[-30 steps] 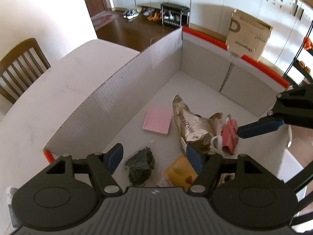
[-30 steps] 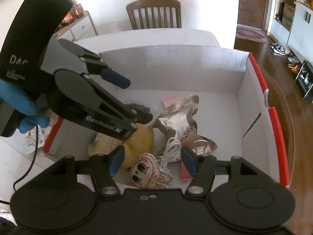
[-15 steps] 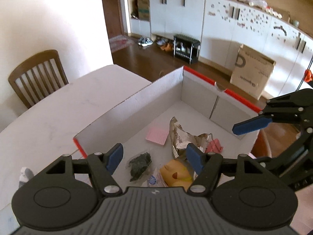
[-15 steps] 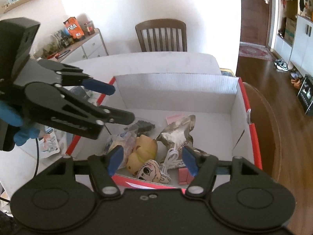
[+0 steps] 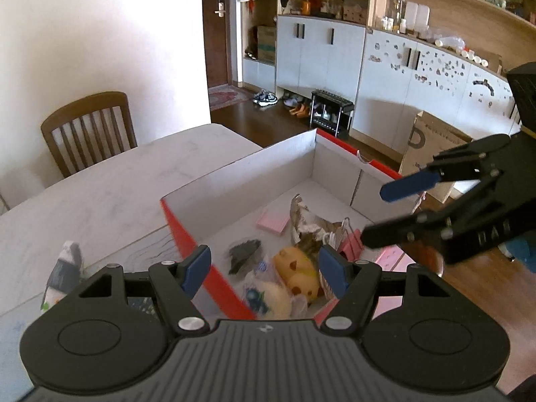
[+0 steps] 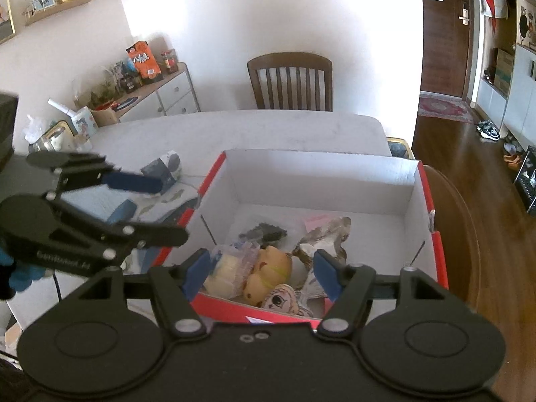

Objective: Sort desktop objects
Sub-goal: 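Move both tools out of the box back over the placemat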

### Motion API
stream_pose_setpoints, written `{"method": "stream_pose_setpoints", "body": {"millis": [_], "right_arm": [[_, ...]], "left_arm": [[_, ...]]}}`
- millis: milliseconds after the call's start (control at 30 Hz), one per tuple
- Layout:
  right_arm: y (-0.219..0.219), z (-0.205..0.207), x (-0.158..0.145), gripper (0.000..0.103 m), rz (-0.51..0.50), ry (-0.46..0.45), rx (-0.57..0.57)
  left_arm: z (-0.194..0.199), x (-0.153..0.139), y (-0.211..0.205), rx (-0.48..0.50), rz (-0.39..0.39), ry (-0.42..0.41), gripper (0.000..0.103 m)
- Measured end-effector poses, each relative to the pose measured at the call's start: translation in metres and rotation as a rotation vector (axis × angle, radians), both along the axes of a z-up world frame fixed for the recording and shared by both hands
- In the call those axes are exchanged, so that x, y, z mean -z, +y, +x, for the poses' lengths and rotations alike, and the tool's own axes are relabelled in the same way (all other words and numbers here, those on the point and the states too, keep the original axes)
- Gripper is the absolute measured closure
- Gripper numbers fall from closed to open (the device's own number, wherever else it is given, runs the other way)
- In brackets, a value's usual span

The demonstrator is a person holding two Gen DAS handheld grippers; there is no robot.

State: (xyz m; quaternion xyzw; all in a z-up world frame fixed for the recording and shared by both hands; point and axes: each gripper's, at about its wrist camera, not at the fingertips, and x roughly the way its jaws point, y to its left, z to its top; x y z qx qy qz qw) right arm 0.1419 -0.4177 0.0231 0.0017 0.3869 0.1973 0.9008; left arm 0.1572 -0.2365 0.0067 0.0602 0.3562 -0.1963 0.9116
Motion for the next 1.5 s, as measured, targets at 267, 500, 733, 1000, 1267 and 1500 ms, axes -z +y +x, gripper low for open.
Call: {"method": "stream_pose_setpoints", "body": {"millis": [267, 500, 733, 1000, 1267, 1500], "right_arm": [[0.035, -0.001, -0.01, 0.033, 0.013, -0.027, 0.013], [0.086, 0.002, -0.016, 0.032, 0.008, -0.032, -0.003], [0.139, 0.014, -0.017, 0.032, -0.027, -0.025, -0.013], [0.192, 0.031, -0.013, 0.032, -0.059, -0.006, -0.012], [0.244, 0.047, -0.005, 0.032, -0.104, 0.019, -0.033], [0.275, 0.066, 0.003, 0.032, -0.134, 0.056, -0.027]], "left_arm": [[-0.028, -0.006, 0.042, 0.008, 0.006, -0.049, 0.033], [-0.055, -0.004, 0.078, 0.067, 0.053, -0.091, 0.024], [-0.068, 0.007, 0.12, 0.077, 0.038, -0.08, 0.017], [-0.077, 0.025, 0.166, 0.074, 0.023, -0.057, 0.001], [-0.084, 0.045, 0.201, 0.125, 0.023, -0.037, 0.0], [-0.086, 0.063, 0.226, 0.184, 0.053, -0.025, 0.0]]}}
